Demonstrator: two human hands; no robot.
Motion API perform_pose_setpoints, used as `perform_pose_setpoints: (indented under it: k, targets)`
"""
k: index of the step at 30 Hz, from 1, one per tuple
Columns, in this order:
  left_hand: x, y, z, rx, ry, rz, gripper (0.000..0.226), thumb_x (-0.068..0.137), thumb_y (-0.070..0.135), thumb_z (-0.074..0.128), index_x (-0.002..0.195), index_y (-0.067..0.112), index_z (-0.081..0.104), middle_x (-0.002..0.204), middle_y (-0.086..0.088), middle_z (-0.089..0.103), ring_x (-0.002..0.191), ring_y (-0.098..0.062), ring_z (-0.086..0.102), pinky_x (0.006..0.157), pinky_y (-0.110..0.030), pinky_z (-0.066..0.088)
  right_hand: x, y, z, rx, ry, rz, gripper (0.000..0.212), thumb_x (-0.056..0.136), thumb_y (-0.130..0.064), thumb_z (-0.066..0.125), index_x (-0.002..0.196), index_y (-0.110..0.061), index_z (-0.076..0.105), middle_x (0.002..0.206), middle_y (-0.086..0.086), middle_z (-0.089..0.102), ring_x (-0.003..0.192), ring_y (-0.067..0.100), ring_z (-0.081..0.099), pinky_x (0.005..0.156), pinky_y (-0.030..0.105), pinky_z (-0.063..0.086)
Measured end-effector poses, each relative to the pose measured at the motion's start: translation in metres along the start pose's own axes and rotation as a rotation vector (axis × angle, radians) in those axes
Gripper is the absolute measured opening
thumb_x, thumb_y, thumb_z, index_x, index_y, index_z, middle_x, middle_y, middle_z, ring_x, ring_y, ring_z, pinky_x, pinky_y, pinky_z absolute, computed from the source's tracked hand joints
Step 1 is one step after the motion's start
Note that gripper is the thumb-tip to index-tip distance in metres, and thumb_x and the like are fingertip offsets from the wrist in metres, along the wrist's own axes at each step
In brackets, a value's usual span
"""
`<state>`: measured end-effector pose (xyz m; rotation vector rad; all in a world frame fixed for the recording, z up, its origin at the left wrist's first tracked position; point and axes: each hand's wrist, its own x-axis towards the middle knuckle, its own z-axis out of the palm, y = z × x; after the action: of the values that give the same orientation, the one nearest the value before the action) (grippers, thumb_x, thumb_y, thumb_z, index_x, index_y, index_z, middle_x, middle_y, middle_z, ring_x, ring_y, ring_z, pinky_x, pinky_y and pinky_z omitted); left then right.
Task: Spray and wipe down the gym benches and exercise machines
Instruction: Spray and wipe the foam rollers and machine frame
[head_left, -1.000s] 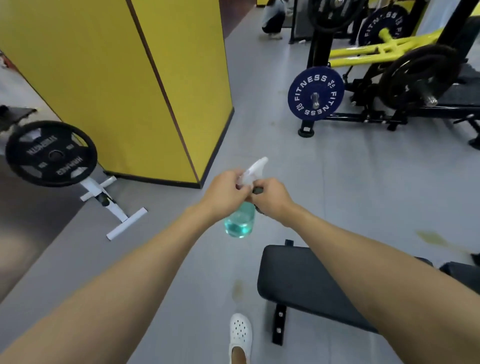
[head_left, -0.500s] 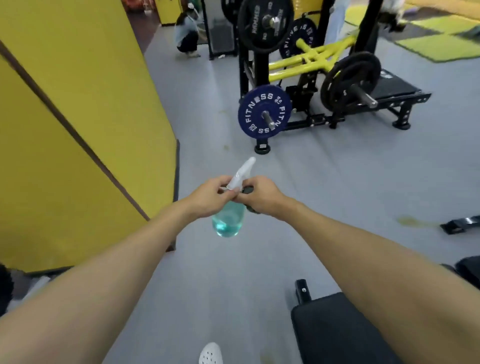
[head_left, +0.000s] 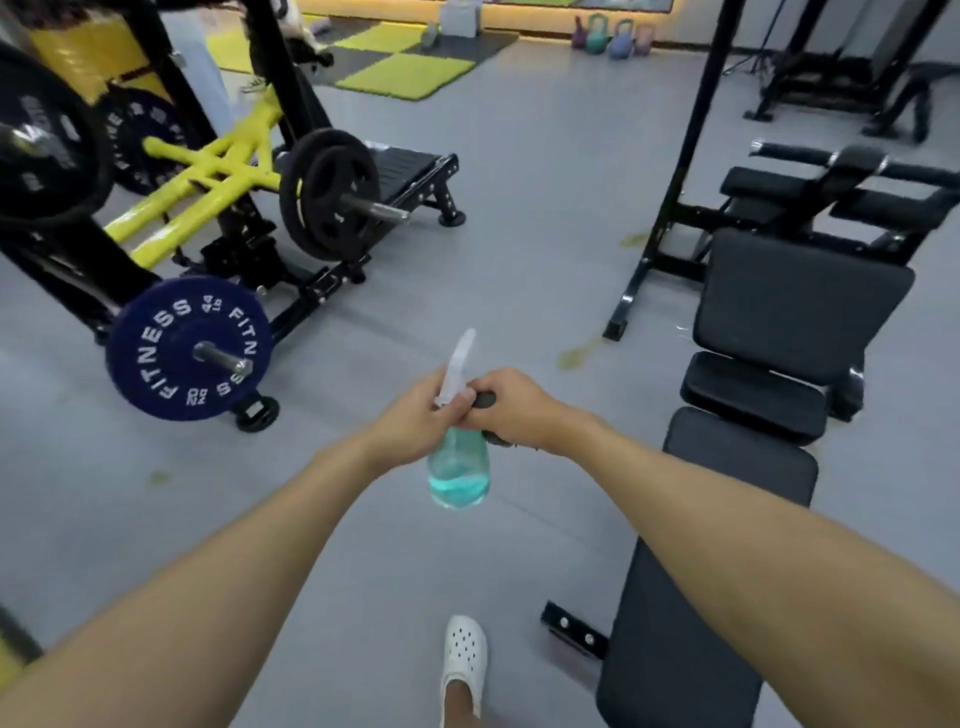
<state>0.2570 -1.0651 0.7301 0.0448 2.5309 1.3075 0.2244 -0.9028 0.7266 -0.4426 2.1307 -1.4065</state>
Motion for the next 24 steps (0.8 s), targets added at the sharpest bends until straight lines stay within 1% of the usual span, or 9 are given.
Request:
perform_pose_setpoints:
  k: [3,5,7,10,12,15,18,21,24]
  targets:
    - [0.078,-0.002,-0.029,0.033,-0.099,0.025,0.028,0.105,0.034,0.045,0.13,0.022,0.054,0.113,0.014,0.066,0.102,0.008,0.06,0.085,-0.012,0.047,0.049,-0.011,-0.036,-0.012,0.015,0.091,0.009,0.091,-0.013,0.067,0.088,-0.005,0.066,0.05,-0.004,0.038,0.042,0.013,0.032,0.037,0.019,0.026]
    - [0.118,0.004,-0.046,0.019,-0.14,0.046,0.028,0.105,0.034,0.046,0.131,0.025,0.051,0.111,0.021,0.062,0.1,0.015,0.056,0.079,-0.007,0.043,0.076,-0.022,-0.055,-0.025,0.03,0.117,0.012,0.093,-0.015,0.066,0.086,-0.005,0.064,0.049,-0.004,0.037,0.041,0.013,0.031,0.037,0.018,0.025]
    - [0.163,0.011,-0.063,0.01,-0.154,0.061,0.024,0.104,0.036,0.048,0.126,0.026,0.052,0.106,0.024,0.061,0.101,0.01,0.059,0.075,-0.007,0.041,0.107,-0.032,-0.077,-0.023,0.079,0.121,0.013,0.093,-0.015,0.064,0.085,-0.005,0.063,0.051,0.0,0.038,0.041,0.013,0.031,0.036,0.018,0.025]
    - [0.235,0.026,-0.083,0.007,-0.158,0.111,0.022,0.101,0.039,0.052,0.12,0.028,0.052,0.103,0.026,0.059,0.104,-0.005,0.06,0.08,-0.017,0.042,0.153,-0.042,-0.118,-0.026,0.159,0.127,0.011,0.094,-0.015,0.062,0.085,-0.01,0.063,0.055,0.007,0.042,0.041,0.013,0.034,0.036,0.019,0.027]
    - [0.289,0.042,-0.093,0.005,-0.177,0.151,0.021,0.101,0.039,0.053,0.119,0.028,0.05,0.103,0.025,0.058,0.102,-0.005,0.059,0.078,-0.015,0.041,0.186,-0.044,-0.151,-0.007,0.235,0.133,0.01,0.094,-0.016,0.062,0.092,-0.007,0.065,0.059,0.01,0.044,0.046,0.017,0.036,0.036,0.021,0.027]
    - [0.374,0.067,-0.103,-0.027,-0.224,0.224,0.022,0.101,0.034,0.054,0.118,0.021,0.05,0.102,0.014,0.06,0.096,-0.006,0.06,0.072,-0.012,0.041,0.237,-0.045,-0.204,0.049,0.365,0.131,0.011,0.093,-0.01,0.06,0.082,-0.013,0.063,0.062,0.011,0.043,0.05,0.019,0.037,0.037,0.022,0.027]
    - [0.459,0.093,-0.106,-0.048,-0.3,0.289,0.027,0.102,0.039,0.053,0.12,0.021,0.047,0.1,0.013,0.06,0.092,-0.002,0.06,0.073,-0.014,0.043,0.282,-0.047,-0.259,0.124,0.491,0.12,0.014,0.093,-0.006,0.06,0.08,-0.011,0.063,0.063,0.01,0.042,0.05,0.017,0.037,0.039,0.021,0.029]
    - [0.537,0.122,-0.1,-0.006,-0.374,0.348,0.03,0.1,0.048,0.053,0.113,0.021,0.05,0.094,0.011,0.061,0.088,-0.006,0.059,0.075,-0.023,0.045,0.311,-0.044,-0.313,0.156,0.623,0.17,0.011,0.091,-0.005,0.061,0.082,-0.01,0.063,0.064,0.011,0.042,0.05,0.018,0.038,0.038,0.02,0.029]
    - [0.615,0.158,-0.075,0.057,-0.468,0.399,0.033,0.099,0.051,0.051,0.109,0.019,0.053,0.096,0.007,0.062,0.089,-0.013,0.06,0.077,-0.029,0.046,0.323,-0.026,-0.371,0.246,0.799,0.239,0.017,0.094,-0.005,0.059,0.08,-0.015,0.059,0.06,0.008,0.044,0.042,0.012,0.038,0.035,0.017,0.028]
